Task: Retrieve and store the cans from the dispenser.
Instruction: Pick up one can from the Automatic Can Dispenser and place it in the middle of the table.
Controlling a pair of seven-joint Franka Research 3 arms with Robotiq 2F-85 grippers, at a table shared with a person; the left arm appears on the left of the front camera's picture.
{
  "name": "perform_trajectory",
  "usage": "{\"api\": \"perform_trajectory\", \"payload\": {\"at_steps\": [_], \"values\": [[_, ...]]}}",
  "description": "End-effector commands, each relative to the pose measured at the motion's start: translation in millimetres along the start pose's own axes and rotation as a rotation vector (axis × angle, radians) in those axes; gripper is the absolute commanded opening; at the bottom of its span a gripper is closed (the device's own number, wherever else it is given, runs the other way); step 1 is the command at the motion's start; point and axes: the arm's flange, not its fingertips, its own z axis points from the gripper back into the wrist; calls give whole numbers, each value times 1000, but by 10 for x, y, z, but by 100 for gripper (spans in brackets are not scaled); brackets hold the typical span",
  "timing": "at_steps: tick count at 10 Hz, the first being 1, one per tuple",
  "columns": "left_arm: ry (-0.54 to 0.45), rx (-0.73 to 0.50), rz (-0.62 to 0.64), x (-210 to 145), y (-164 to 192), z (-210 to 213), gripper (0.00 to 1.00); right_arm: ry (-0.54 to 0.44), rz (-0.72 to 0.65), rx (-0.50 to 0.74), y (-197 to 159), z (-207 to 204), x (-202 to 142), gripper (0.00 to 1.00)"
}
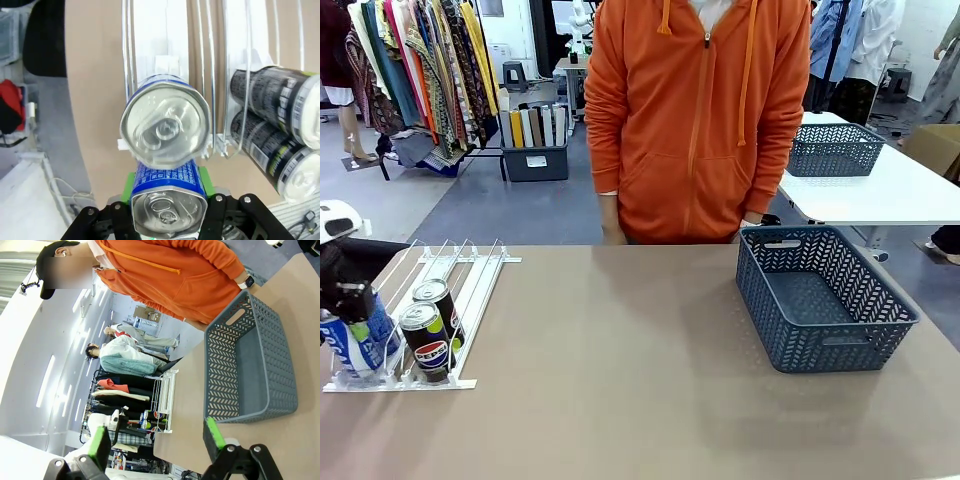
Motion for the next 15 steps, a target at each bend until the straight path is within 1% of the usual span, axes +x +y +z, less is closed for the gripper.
{"api": "perform_trajectory", "payload": {"at_steps": [1,2,3,4,5,6,7,8,9,10,11,12,13,14,15], "values": [[-103,31,-17,-184,-39,642,0,-18,27,20,12,-10,38,100],[-146,25,-59,-310,-94,993,0,-18,27,20,12,-10,38,100],[-195,56,-90,-449,-143,1248,0,-18,27,20,12,-10,38,100],[-254,34,-128,-571,-172,1472,0,-18,27,20,12,-10,38,100],[-319,-3,-135,-659,-182,1674,0,-18,27,20,12,-10,38,100],[-367,-51,-113,-719,-145,1844,0,-18,27,20,12,-10,38,100],[-392,-84,-84,-734,-74,1913,0,-18,27,20,12,-10,38,100],[-390,-123,-69,-715,29,1898,0,-18,27,20,12,-10,38,100],[-376,-171,-27,-669,159,1843,0,-18,27,20,12,-10,38,100],[-384,-252,-14,-594,221,1778,0,-18,27,20,12,-10,38,100],[-384,-332,-71,-492,79,1670,0,-18,27,20,12,-10,38,100],[-379,-328,-86,-400,-197,1583,0,-18,27,20,12,-10,38,100],[-345,-354,-165,-329,-605,1494,0,-18,27,20,12,-10,38,100],[-324,-375,-228,-261,-1108,1381,0,-18,27,20,12,-10,38,100],[-309,-384,-294,-217,-1756,1210,0,-18,27,20,12,-10,38,100]]}}
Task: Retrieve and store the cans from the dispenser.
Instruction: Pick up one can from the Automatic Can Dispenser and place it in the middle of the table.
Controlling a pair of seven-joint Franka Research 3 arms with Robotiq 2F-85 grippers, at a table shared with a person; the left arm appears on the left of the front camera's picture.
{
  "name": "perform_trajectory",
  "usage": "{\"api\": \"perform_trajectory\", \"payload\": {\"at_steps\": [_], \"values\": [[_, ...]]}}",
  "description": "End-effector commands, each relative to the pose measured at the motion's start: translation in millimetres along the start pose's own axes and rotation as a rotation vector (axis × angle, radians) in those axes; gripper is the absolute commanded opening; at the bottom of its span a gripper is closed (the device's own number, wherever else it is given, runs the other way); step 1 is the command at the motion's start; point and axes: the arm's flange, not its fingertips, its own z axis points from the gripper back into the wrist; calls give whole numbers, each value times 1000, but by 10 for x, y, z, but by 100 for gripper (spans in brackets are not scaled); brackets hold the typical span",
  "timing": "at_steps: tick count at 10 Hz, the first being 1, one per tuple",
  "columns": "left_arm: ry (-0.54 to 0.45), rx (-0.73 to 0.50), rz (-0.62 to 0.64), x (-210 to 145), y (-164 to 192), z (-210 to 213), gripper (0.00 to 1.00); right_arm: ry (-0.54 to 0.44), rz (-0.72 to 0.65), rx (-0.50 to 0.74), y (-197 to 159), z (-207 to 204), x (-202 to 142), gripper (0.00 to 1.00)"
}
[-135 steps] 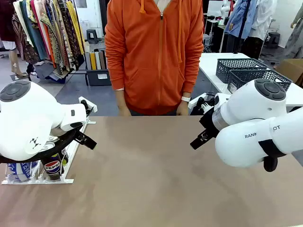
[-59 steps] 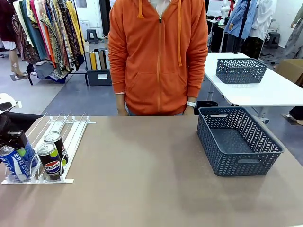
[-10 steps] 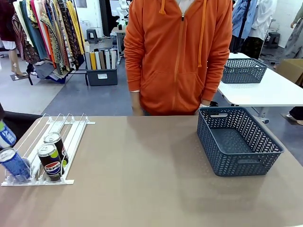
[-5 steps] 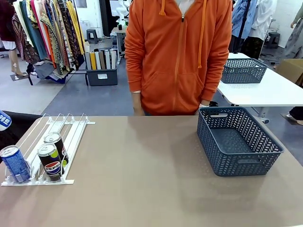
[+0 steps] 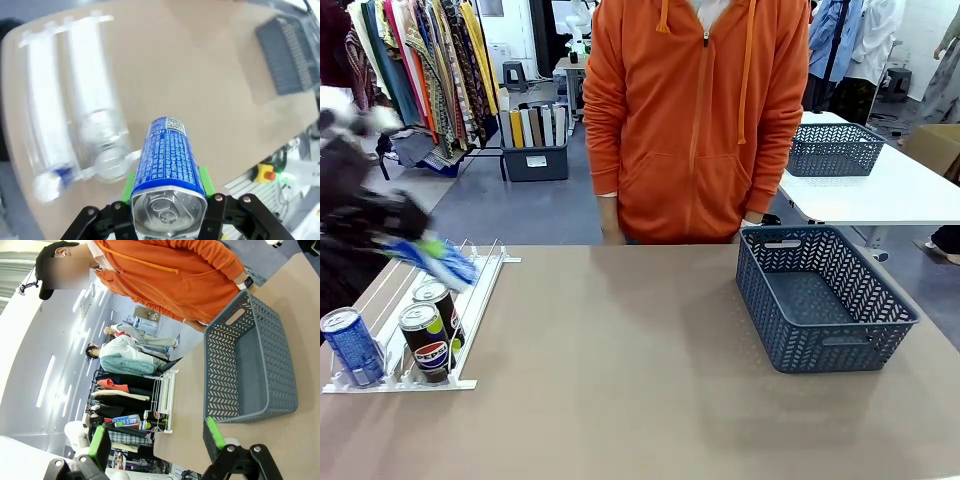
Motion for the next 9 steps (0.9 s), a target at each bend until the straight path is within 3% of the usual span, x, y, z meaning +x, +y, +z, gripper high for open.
{"api": "perform_trajectory", "payload": {"at_steps": [1,3,5,7,9], "values": [[30,8,-101,252,-777,-647,0,-18,29,20,17,-11,37,100],[104,91,-193,144,-1542,-1307,0,-18,29,20,17,-11,37,100],[79,172,-233,-14,-1970,-1837,0,-18,29,20,17,-11,37,100],[104,250,-253,-120,-2131,-2208,0,-18,29,20,17,-11,37,100],[179,248,-240,-108,-2162,-2348,0,-18,29,20,17,-11,37,100]]}}
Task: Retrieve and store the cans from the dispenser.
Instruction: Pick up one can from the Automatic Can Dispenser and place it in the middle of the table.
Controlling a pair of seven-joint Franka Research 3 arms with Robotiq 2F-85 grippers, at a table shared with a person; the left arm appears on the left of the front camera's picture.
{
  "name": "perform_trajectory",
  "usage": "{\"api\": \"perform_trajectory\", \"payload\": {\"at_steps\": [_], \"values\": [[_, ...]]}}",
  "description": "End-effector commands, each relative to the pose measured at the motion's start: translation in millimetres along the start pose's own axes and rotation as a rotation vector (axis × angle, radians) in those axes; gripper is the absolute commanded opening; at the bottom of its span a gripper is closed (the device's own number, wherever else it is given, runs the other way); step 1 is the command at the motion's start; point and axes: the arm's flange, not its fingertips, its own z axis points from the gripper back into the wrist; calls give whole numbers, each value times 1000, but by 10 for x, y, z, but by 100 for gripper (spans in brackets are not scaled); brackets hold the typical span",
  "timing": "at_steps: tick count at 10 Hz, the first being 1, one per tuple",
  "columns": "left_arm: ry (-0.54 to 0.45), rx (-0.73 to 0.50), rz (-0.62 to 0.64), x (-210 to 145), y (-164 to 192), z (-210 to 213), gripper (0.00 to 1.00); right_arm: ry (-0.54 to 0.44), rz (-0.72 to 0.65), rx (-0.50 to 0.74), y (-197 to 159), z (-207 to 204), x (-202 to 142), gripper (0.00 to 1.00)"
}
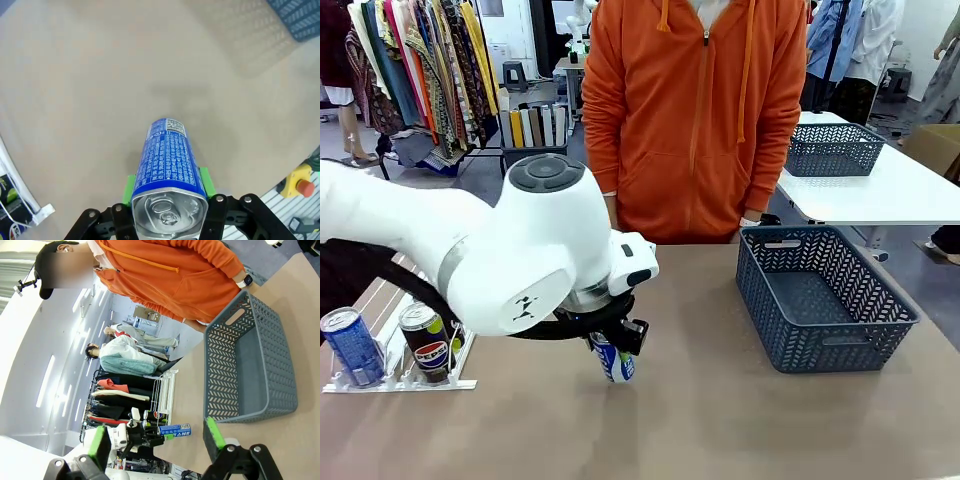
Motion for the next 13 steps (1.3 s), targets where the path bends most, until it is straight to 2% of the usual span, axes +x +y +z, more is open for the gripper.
{"api": "perform_trajectory", "payload": {"at_steps": [1,2,4,5,6,7,10,11,13], "values": [[42,15,36,212,-93,-62,0,-18,28,21,15,-12,36,100],[76,-4,51,261,-89,-132,0,-18,28,21,15,-12,36,100],[73,1,48,269,-91,-181,0,-18,28,21,15,-12,36,100],[82,-11,52,280,-90,-191,28,-18,28,21,15,-12,36,100],[77,10,40,269,-78,-195,86,-18,28,21,15,-12,36,100],[69,14,35,264,-82,-189,100,-18,28,21,15,-12,36,100],[40,-4,17,201,-62,-31,100,-18,28,21,15,-12,36,100],[26,-34,24,182,2,153,100,-18,28,21,15,-12,36,100],[42,-155,43,67,379,798,100,-18,28,21,15,-12,36,100]]}}
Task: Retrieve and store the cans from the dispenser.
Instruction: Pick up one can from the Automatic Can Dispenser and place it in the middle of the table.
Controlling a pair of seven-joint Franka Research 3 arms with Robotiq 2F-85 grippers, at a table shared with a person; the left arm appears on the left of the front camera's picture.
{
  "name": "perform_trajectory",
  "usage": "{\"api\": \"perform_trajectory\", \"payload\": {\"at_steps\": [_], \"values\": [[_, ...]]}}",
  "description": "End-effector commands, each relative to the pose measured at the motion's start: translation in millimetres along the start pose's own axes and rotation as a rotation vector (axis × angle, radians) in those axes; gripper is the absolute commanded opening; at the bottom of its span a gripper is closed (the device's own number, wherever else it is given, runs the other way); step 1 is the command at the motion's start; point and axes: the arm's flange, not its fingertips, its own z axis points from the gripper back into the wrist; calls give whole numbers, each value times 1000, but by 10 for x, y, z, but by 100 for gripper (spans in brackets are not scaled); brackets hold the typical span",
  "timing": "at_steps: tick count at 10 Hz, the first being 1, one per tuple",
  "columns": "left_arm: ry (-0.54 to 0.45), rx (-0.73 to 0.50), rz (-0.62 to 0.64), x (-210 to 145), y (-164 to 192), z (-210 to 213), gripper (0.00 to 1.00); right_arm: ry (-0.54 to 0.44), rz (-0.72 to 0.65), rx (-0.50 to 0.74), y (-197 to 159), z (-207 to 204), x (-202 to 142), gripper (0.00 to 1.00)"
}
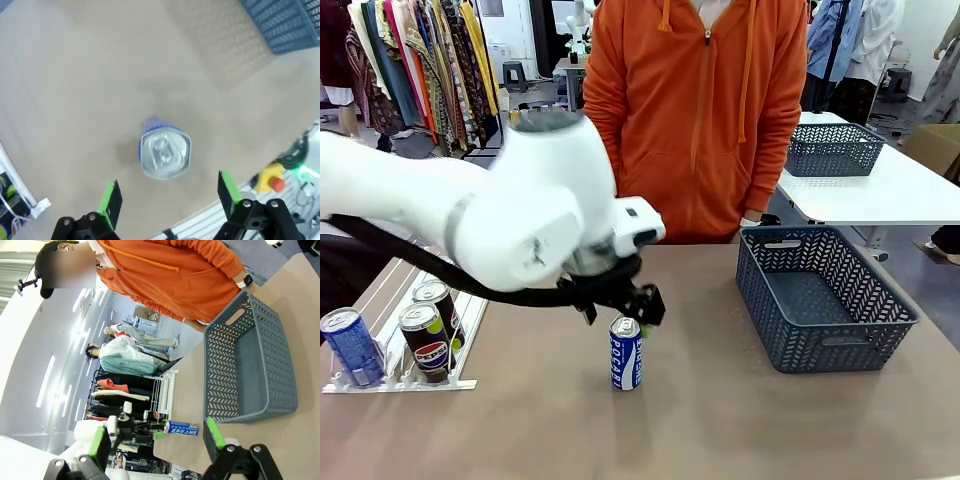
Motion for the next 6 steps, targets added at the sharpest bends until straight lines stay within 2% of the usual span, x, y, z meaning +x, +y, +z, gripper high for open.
{"api": "perform_trajectory", "payload": {"at_steps": [1,2,3,5,6], "values": [[14,-105,8,-272,519,740,100,-18,28,20,17,-12,37,100],[31,-174,-1,-360,800,1076,100,-18,28,20,17,-12,37,100],[6,-239,16,-448,1138,1371,100,-18,28,20,17,-12,37,100],[-16,-401,56,-774,2032,1896,100,-18,28,20,17,-12,37,100],[-89,-447,119,-951,2513,2093,100,-18,28,20,17,-12,37,100]]}}
